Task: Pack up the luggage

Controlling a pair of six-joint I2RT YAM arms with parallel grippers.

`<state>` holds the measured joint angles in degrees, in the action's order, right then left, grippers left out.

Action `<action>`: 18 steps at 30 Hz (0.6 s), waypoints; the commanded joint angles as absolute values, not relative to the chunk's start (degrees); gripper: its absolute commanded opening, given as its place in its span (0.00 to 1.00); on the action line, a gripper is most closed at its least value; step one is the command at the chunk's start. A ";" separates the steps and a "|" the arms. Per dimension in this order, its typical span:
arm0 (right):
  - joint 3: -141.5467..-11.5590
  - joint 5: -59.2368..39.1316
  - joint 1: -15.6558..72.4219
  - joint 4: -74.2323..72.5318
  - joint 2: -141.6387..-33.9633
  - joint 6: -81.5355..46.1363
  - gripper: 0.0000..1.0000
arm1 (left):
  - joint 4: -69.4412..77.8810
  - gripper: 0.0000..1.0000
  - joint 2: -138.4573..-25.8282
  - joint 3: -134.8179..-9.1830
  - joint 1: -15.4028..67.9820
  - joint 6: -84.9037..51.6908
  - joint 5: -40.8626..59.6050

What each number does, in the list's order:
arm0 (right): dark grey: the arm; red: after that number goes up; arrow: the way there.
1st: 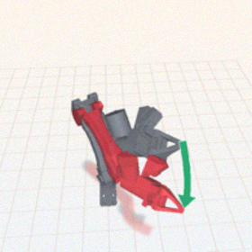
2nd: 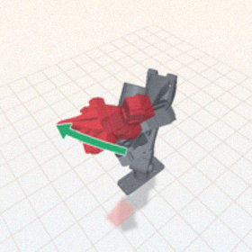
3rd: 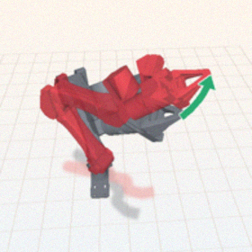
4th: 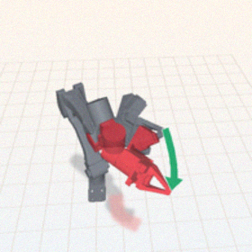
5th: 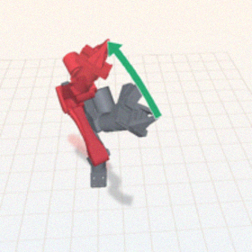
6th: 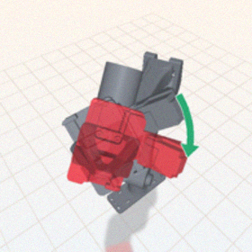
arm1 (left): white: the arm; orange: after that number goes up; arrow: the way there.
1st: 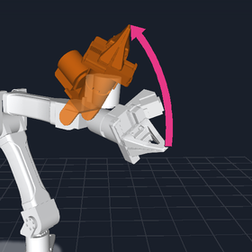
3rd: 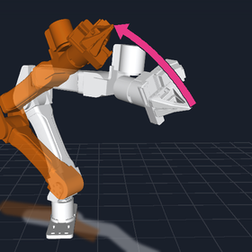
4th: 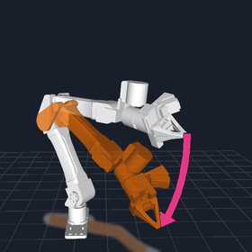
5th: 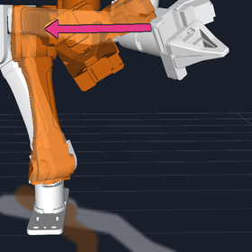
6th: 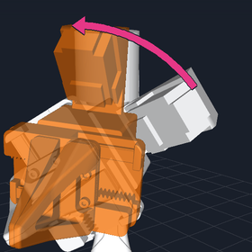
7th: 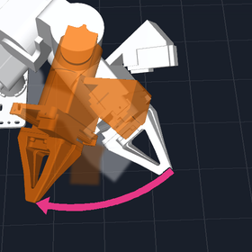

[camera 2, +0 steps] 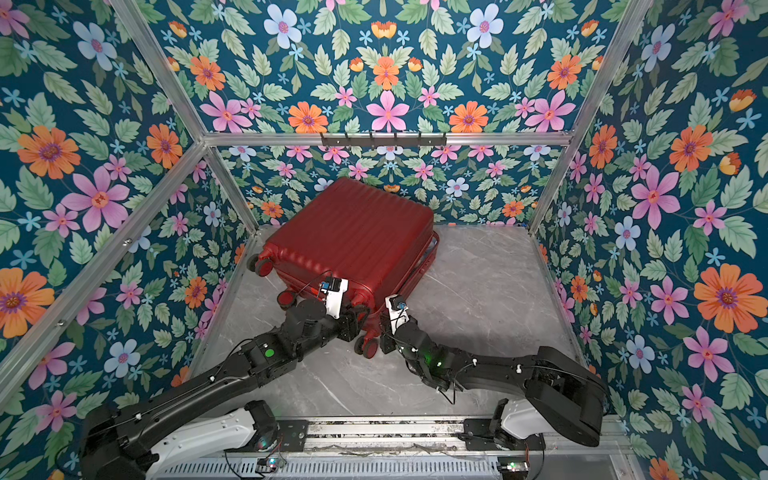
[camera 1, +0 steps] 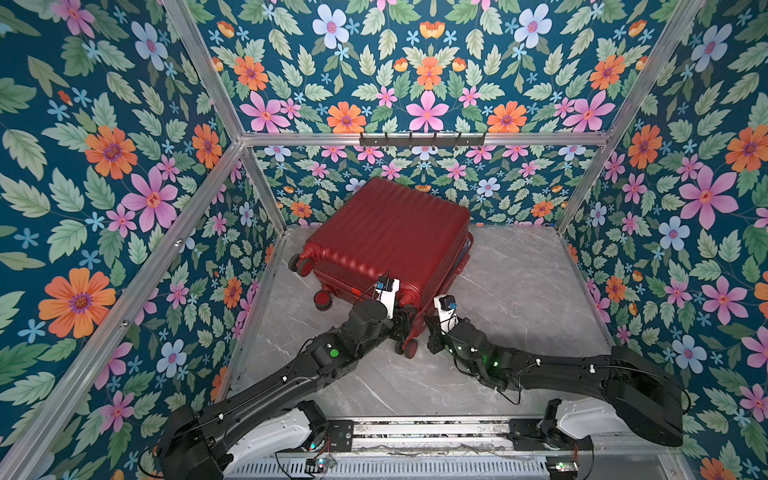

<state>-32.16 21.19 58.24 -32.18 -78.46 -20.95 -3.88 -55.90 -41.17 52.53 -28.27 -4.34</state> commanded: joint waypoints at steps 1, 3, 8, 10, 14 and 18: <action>-31.64 26.52 56.61 -30.13 -78.63 -21.81 0.00 | 1.61 0.00 -54.50 -41.51 52.67 -27.86 -2.75; -31.73 26.42 56.22 -30.44 -78.76 -21.20 0.00 | 1.09 0.00 -54.40 -41.67 52.65 -27.83 -2.59; -31.82 25.97 54.14 -29.71 -78.78 -20.81 0.00 | -0.43 0.00 -53.84 -42.00 52.65 -27.86 -2.02; -31.64 25.33 53.12 -29.44 -78.33 -20.58 0.00 | -1.16 0.00 -53.60 -42.11 52.65 -27.86 -1.93; -30.68 23.58 52.29 -30.35 -76.67 -18.87 0.00 | -1.93 0.00 -53.26 -42.21 52.65 -27.77 -2.14; -28.36 18.48 52.29 -32.01 -73.20 -15.89 0.00 | -1.98 0.00 -53.48 -42.45 52.65 -27.77 -2.37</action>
